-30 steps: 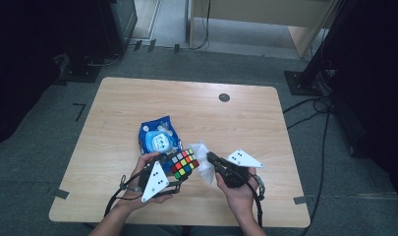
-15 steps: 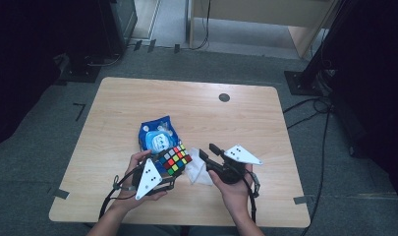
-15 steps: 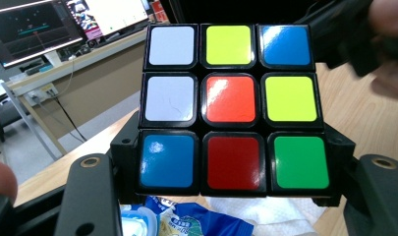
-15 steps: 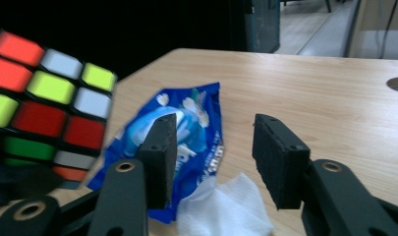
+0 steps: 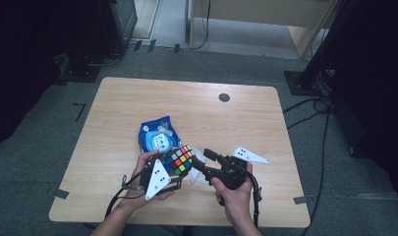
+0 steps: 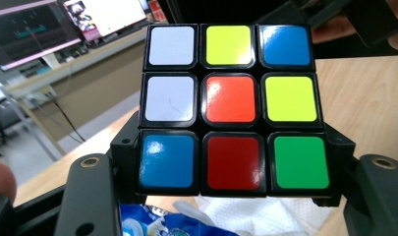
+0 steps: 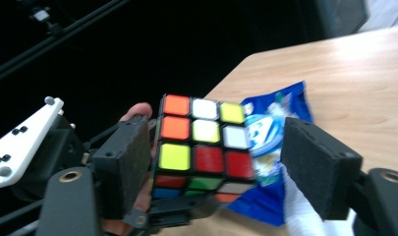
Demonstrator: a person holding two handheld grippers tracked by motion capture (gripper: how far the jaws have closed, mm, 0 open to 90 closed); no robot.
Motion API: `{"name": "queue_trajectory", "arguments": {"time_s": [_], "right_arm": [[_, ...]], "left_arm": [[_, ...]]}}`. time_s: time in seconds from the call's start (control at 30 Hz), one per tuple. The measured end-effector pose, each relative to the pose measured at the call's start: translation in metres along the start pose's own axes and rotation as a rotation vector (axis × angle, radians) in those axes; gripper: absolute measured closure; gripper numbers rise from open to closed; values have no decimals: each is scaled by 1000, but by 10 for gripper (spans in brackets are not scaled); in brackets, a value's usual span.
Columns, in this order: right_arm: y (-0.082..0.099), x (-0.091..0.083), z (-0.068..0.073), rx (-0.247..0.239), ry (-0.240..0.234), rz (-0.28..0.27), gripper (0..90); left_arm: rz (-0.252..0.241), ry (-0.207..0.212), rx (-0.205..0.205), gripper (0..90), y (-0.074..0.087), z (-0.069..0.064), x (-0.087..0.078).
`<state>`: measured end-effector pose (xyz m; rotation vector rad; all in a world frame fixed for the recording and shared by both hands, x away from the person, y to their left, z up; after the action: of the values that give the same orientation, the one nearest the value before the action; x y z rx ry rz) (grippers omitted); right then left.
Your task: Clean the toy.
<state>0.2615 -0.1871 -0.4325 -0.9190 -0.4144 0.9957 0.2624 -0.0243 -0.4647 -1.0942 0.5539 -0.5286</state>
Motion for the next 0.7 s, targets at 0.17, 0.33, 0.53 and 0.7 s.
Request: {"name": "queue_trajectory", "arguments": {"time_s": [0.17,0.33,0.53,0.7], "right_arm": [[11,8,-2,30,-11,44,248],[18,13,-1,56,-18,55,305],[18,13,-1,66,-16,62,345],[13,9,-6,61,7,45,345]], "left_arm": [[-22,2,20,338,-5,-10,2],[-28,10,31,337,-5,-17,3],[-14,26,1,333,-4,-15,4],[9,27,-6,279,-1,-15,7]]}}
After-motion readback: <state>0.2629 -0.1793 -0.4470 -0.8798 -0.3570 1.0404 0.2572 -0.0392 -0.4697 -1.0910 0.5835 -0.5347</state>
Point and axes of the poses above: each handheld gripper's, and its own axes: x roughly forward along the jaws, y roughly out of its underside, z roughly to its left, the point moved 5 cm from there along x, roughly forward along the jaws, and after that the axes turned 7 degrees about -y, right-handed, at the moved point
